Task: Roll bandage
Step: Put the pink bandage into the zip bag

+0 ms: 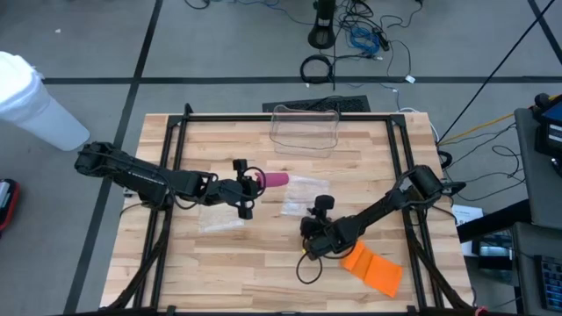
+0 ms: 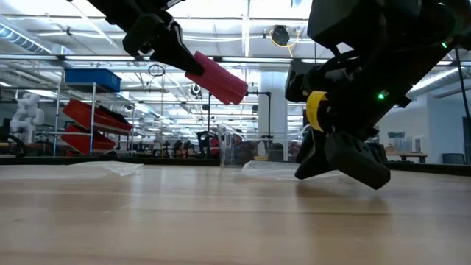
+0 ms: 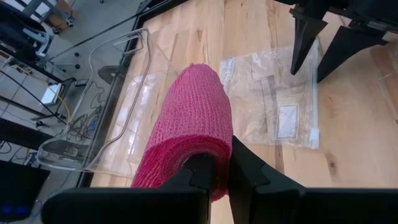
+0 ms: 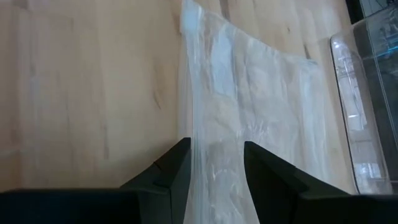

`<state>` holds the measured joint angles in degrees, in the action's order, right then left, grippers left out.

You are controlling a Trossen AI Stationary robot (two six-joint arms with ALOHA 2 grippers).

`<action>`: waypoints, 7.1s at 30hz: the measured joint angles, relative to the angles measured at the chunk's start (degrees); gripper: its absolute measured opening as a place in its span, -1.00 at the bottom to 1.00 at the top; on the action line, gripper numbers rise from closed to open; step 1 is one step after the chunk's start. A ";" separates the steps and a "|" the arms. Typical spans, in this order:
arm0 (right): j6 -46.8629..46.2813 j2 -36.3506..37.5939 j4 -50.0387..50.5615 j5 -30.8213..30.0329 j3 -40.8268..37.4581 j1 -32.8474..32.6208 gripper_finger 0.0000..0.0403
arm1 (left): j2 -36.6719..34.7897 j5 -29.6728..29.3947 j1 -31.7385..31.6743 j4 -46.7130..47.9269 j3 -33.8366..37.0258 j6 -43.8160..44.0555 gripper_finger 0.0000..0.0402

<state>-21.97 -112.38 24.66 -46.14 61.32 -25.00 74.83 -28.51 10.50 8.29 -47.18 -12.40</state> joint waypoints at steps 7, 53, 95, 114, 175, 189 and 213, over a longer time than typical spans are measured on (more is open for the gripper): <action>-8.11 0.15 6.35 2.32 -0.47 3.71 -0.39 | 0.00 2.23 0.00 0.00 0.00 0.01 -0.86; -11.17 22.40 -6.99 25.70 -6.84 15.73 -1.00 | 6.91 11.38 2.82 -14.10 -0.02 -14.19 -0.87; -6.89 22.49 -11.12 25.19 -6.75 15.78 -1.00 | 9.33 9.97 0.07 -13.77 0.00 -12.04 -0.87; -4.31 22.49 -11.17 22.61 -6.75 15.99 -1.00 | 9.33 9.09 0.00 -13.18 0.00 -12.21 -0.87; -2.61 23.67 -15.04 23.43 -6.73 15.99 -1.00 | 9.31 7.06 -1.77 -12.15 0.00 -13.46 -0.86; -2.43 23.65 -17.38 28.67 -6.71 15.73 -1.00 | 9.62 -3.78 -1.92 -12.60 0.00 -13.64 -0.86; -9.43 23.65 -13.72 27.44 -6.67 15.59 -1.00 | 9.62 -1.70 -0.50 -20.70 0.00 -2.43 -0.86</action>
<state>-31.40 -88.73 10.95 -18.70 54.65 -9.42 84.44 -30.22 10.00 -12.41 -47.18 -14.84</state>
